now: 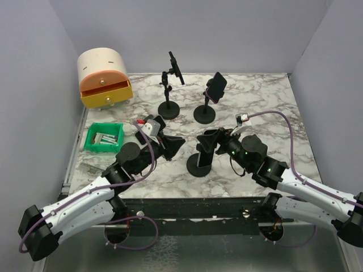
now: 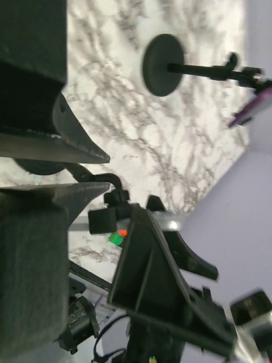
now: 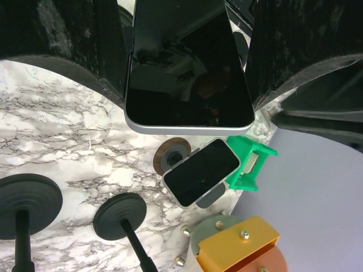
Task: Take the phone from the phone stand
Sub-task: Place the phone stand with the phone at the center of the board.
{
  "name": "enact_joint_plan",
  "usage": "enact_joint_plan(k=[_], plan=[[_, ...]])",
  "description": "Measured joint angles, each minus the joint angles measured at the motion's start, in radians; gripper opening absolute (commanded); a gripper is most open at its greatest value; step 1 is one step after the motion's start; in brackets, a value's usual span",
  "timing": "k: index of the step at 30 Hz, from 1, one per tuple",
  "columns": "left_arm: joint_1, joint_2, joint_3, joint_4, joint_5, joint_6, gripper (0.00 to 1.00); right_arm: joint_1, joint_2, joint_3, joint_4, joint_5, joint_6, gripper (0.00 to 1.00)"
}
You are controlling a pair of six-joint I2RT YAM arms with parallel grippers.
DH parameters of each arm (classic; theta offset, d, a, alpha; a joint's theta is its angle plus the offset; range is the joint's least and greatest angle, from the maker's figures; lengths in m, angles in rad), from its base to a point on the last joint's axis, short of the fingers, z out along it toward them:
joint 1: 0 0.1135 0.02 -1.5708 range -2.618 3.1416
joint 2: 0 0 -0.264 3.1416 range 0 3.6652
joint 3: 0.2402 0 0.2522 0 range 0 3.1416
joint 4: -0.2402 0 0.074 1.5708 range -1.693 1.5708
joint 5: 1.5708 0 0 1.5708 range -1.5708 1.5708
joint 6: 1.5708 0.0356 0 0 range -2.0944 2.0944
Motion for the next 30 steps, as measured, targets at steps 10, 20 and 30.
enact_joint_plan(k=[10, 20, 30], plan=[[-0.016, 0.273, -0.049, -0.035, -0.068, -0.293, 0.0, 0.0, -0.013, 0.0, -0.009, 0.0, -0.032, 0.31], [-0.106, 0.512, -0.046, -0.004, -0.134, -0.397, 0.0, 0.0, -0.014, 0.0, -0.012, 0.0, -0.053, 0.3], [-0.138, 0.684, -0.017, 0.103, -0.146, -0.423, 0.0, 0.0, -0.029, 0.0, -0.031, -0.002, -0.066, 0.3]])
